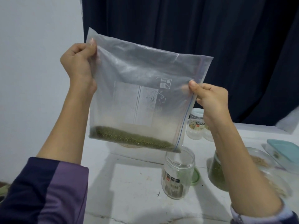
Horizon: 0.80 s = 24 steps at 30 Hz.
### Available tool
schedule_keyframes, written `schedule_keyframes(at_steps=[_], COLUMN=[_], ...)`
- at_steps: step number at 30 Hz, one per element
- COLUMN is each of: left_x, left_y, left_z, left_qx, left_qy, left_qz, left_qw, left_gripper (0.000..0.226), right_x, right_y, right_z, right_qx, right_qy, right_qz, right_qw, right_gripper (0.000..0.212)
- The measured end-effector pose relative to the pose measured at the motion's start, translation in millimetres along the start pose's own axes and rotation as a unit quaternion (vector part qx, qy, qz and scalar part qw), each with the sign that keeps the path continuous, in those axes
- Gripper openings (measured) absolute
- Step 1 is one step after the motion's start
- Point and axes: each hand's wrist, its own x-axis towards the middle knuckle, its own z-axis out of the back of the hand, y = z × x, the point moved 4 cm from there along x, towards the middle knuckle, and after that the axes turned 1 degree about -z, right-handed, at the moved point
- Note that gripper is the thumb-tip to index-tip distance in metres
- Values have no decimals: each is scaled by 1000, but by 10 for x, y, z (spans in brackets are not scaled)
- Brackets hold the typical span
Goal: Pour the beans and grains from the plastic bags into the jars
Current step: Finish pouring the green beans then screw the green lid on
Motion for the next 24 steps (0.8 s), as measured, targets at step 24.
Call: schedule_keyframes(at_steps=[24], left_x=[-32], left_y=[7], left_z=[26], left_qx=[7], left_qy=[-3], left_qz=[-2], left_qw=[1000], left_gripper=[39], right_x=[37], right_y=[-58], right_z=[-20], right_qx=[6], right_qy=[-1], right_qz=[25], right_qw=[1000], right_gripper=[13])
